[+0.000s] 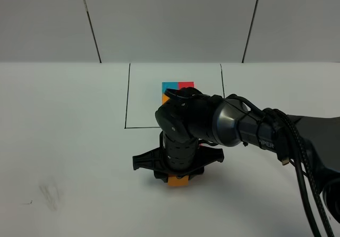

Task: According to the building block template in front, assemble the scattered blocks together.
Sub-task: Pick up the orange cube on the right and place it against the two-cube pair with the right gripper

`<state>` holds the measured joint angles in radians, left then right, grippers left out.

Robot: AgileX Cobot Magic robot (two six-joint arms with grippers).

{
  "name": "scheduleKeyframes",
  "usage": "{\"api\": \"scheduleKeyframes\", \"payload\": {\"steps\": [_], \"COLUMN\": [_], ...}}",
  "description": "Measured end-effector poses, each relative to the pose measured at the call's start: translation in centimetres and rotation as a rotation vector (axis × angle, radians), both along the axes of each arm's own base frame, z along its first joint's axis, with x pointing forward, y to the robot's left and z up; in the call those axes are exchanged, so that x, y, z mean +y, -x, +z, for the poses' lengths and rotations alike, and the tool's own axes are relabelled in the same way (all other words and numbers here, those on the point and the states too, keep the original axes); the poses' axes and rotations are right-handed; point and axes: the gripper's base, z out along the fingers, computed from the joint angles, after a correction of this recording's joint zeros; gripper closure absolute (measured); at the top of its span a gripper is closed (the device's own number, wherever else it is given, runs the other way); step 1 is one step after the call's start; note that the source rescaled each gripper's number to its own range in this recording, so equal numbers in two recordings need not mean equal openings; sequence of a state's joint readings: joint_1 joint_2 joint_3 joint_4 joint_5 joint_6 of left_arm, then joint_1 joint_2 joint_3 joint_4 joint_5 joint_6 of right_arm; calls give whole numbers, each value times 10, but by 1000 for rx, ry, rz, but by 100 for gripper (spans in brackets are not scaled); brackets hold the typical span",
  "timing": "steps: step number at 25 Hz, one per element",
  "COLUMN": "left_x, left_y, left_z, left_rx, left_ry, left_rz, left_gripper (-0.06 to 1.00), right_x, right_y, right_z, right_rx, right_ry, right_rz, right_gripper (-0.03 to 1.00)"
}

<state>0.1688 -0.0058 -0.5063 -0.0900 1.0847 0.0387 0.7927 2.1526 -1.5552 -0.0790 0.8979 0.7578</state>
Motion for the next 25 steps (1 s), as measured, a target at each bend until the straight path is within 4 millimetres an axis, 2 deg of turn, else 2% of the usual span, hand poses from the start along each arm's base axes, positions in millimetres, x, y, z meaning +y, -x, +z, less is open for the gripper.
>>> {"api": "scheduleKeyframes", "payload": {"steps": [25], "left_x": [0], "left_y": [0], "left_z": [0], "left_rx": [0], "left_ry": [0], "left_rz": [0], "left_gripper": [29], "right_x": [-1], "right_y": [-4], "right_z": [-3], "right_rx": [-14], "right_ry": [-5], "right_rz": [12], "right_gripper": [96]}}
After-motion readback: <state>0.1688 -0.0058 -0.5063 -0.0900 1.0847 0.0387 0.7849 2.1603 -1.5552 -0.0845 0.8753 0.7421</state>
